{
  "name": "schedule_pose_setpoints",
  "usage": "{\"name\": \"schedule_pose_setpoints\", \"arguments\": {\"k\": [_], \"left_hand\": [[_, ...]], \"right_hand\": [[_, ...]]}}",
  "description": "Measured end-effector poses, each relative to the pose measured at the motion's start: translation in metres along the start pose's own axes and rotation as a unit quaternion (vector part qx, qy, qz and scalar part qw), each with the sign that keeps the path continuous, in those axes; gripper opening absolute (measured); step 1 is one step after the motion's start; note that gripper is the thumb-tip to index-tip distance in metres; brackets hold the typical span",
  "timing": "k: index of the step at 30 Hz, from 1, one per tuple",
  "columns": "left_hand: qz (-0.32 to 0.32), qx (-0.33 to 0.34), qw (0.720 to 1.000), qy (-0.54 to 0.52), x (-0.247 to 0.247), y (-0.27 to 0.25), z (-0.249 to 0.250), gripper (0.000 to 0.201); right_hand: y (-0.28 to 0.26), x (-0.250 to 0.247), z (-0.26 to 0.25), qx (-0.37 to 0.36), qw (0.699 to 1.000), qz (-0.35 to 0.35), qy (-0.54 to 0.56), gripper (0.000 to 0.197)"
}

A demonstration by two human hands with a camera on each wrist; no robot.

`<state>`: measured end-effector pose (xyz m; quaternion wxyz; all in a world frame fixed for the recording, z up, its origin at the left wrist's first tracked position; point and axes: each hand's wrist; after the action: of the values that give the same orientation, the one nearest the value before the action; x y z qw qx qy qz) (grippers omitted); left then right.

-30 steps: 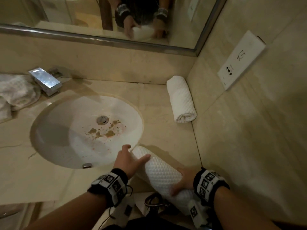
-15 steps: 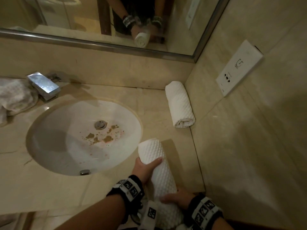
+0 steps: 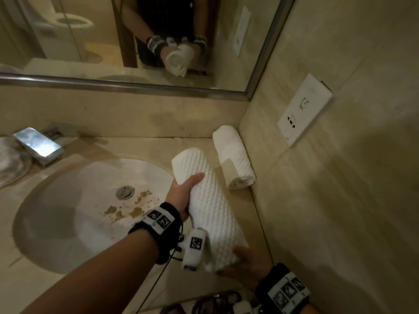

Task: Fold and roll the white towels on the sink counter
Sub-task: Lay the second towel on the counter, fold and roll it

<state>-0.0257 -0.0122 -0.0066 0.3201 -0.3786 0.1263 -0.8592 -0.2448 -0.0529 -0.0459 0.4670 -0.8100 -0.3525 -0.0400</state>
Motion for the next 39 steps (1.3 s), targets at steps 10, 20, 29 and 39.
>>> {"name": "schedule_pose_setpoints", "arguments": {"k": [10, 20, 29, 39], "left_hand": [[0.024, -0.087, 0.993, 0.070, 0.011, 0.081, 0.064, 0.100], [0.091, -0.122, 0.966, 0.210, 0.012, 0.186, 0.060, 0.134], [0.085, -0.098, 0.918, 0.376, 0.029, 0.234, 0.048, 0.092], [0.110, -0.044, 0.843, 0.524, 0.050, 0.239, 0.053, 0.070]], "right_hand": [[0.046, 0.036, -0.070, -0.158, 0.984, 0.074, 0.026, 0.086], [0.117, 0.043, -0.114, -0.153, 0.975, 0.159, 0.040, 0.061], [0.178, 0.038, -0.111, -0.150, 0.941, 0.281, -0.114, 0.044], [0.178, 0.046, -0.137, -0.095, 0.901, 0.293, -0.305, 0.062]]}}
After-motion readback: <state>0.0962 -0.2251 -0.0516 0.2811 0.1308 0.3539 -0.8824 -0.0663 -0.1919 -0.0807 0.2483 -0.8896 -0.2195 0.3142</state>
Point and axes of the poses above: each hand's wrist, its own y-axis towards the middle knuckle, its own x-axis out of the palm, z = x × y, and after that the axes turned 2 degrees about -z, right-handed
